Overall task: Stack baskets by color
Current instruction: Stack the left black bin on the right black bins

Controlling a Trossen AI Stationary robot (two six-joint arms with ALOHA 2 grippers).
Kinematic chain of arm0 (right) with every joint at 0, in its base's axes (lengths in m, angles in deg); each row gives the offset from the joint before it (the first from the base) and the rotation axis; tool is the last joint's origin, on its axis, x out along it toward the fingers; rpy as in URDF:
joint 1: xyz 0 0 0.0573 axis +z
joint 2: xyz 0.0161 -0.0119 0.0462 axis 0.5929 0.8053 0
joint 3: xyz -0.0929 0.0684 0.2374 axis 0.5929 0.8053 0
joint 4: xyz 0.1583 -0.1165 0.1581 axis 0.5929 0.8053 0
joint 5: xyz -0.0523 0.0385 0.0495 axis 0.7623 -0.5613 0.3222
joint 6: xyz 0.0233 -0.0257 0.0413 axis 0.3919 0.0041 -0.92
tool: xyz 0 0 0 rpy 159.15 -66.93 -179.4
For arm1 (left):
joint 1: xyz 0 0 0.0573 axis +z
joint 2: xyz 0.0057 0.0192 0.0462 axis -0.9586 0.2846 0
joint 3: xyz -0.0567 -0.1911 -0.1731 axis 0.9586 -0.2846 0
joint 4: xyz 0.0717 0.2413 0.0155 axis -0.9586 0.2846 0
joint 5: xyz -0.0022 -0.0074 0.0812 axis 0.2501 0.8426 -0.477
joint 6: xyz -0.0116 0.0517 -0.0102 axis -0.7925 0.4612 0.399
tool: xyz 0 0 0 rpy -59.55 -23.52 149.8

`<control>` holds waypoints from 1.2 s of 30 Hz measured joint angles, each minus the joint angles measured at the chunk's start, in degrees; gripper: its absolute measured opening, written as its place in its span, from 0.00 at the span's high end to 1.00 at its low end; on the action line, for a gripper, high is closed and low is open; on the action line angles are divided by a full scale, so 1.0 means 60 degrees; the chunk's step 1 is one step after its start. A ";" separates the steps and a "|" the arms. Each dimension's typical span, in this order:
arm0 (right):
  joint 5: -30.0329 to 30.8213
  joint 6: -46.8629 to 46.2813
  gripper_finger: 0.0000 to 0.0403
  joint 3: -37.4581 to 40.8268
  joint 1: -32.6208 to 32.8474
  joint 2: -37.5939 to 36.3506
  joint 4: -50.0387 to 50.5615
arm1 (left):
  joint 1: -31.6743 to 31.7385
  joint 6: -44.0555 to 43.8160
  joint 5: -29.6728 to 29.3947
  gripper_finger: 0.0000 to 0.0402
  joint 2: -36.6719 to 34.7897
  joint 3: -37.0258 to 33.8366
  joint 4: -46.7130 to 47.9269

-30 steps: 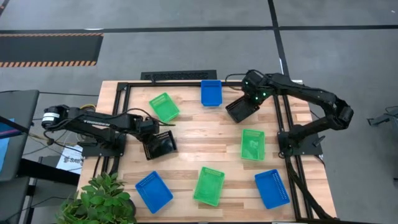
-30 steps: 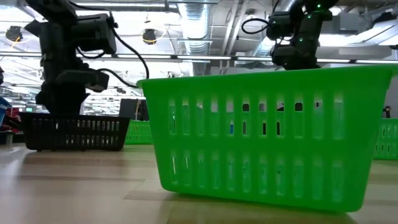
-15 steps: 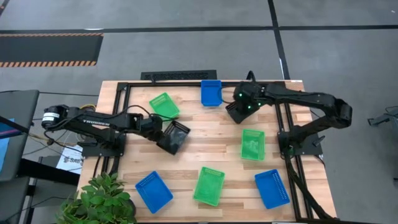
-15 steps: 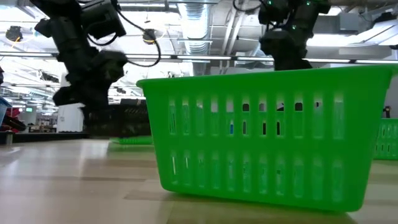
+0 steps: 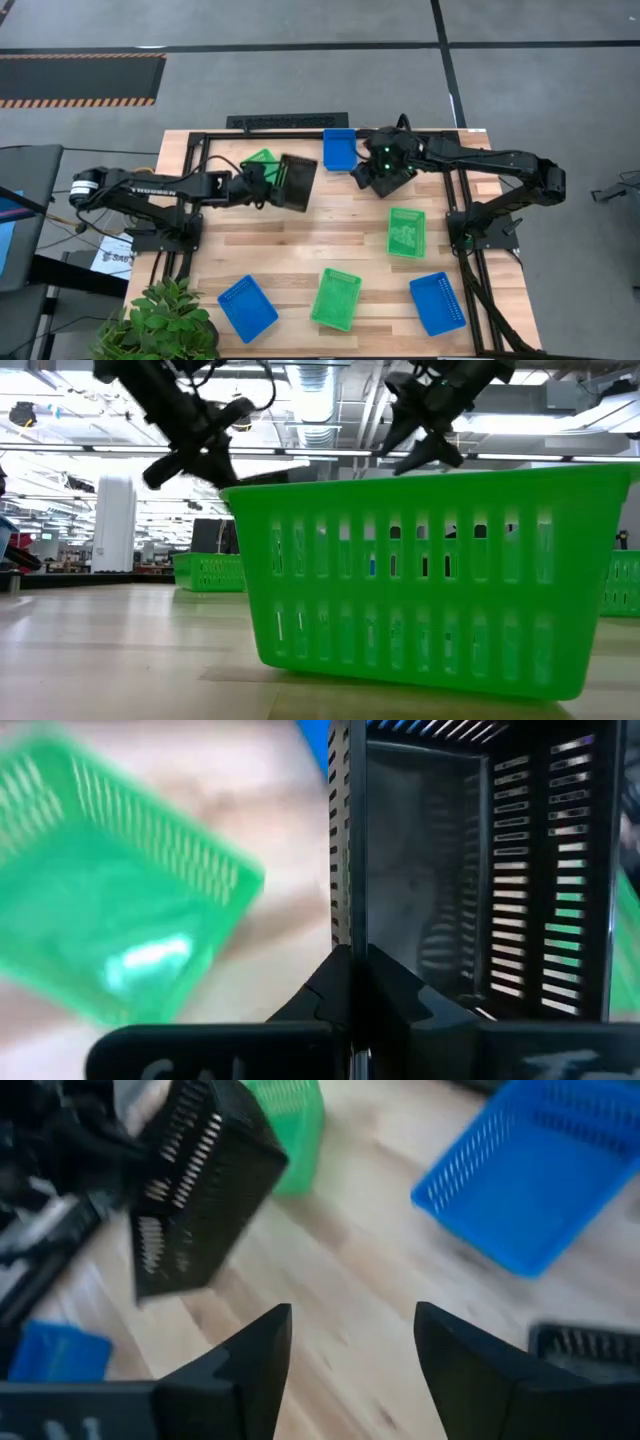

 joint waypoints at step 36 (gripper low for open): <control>0.1894 -0.0464 0.96 0.0018 -0.0438 -0.0004 -0.0929 | 0.0452 0.4700 -0.0495 0.96 0.4210 0.5692 -0.0586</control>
